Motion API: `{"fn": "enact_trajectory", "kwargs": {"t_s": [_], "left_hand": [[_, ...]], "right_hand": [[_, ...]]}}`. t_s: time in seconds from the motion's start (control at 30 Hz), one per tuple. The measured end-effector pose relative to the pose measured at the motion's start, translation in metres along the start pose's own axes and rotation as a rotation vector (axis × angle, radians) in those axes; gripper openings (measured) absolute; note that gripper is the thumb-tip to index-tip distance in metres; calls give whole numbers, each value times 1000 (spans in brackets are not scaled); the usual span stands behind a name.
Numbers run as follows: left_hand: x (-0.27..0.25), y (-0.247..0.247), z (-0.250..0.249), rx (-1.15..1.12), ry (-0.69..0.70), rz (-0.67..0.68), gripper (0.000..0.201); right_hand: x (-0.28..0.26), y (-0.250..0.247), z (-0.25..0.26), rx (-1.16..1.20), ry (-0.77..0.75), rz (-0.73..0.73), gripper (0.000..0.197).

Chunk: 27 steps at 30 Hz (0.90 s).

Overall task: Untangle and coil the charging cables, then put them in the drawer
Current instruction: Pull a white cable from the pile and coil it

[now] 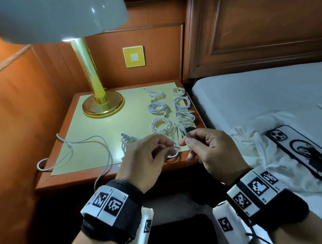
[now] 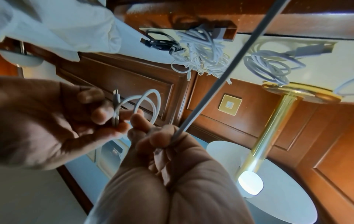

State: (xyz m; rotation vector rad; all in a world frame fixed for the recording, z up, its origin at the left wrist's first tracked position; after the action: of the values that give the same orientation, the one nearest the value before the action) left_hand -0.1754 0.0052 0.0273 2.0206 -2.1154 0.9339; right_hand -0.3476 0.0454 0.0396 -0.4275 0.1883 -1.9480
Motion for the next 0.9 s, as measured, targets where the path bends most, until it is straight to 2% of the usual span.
{"fn": "enact_trajectory", "kwargs": {"t_s": [0.13, 0.23, 0.33, 0.47, 0.57, 0.7, 0.77, 0.9], "left_hand": [[-1, 4, -8, 116, 141, 31, 10], [1, 3, -16, 105, 223, -31, 8], [2, 0, -14, 54, 191, -91, 6], [3, -3, -5, 38, 127, -96, 18], [5, -4, 1, 61, 116, -69, 15], [7, -6, 0, 22, 110, -100, 14], [7, -8, -3, 29, 129, -142, 17], [6, -11, -8, 62, 146, -221, 16]], "right_hand": [[4, -1, -5, 28, 37, -18, 20], [4, 5, -11, 59, 126, 76, 22], [0, 16, -12, 108, 198, 225, 27], [2, 17, -13, 150, 309, 262, 29], [2, 16, -13, 165, 360, 326, 26], [-3, 17, -7, 241, 444, 415, 30], [-5, 15, -4, 286, 457, 425, 30], [-3, 13, 1, 362, 369, 397, 29]]}}
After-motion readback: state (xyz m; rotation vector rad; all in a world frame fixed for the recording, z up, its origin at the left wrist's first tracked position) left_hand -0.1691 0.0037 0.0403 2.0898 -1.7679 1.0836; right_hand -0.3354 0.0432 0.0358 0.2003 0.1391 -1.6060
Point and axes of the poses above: each hand's wrist, its own x-axis towards the middle knuckle, its own y-axis out of the palm, z = x × y, the point moved 5 cm from there along x, towards the middle knuckle, and after that the axes turned 13 degrees about -z, right-handed, at the moved point
